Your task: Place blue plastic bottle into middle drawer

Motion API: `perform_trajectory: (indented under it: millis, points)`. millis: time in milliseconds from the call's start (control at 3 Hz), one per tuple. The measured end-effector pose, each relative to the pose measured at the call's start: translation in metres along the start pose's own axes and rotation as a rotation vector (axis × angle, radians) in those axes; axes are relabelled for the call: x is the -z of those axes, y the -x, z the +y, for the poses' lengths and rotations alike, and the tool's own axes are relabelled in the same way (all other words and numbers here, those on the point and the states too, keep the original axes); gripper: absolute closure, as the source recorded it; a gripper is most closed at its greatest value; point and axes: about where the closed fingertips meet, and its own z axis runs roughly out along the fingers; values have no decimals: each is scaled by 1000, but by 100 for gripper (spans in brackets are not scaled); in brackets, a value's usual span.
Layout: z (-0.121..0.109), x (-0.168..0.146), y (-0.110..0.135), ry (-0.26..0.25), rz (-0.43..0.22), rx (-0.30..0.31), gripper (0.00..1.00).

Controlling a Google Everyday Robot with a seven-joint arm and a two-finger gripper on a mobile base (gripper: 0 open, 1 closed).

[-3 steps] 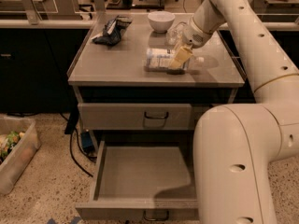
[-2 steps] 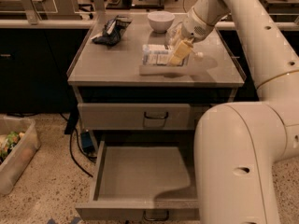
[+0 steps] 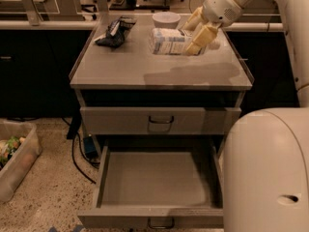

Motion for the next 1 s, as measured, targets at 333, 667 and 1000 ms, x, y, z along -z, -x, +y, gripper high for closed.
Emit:
perform_trajectory:
  millis: [333, 667, 1000]
  points:
    - [25, 25, -6, 13, -56, -16, 100]
    - [42, 32, -11, 21, -109, -42, 100]
    - [33, 28, -9, -3, -117, -44, 100]
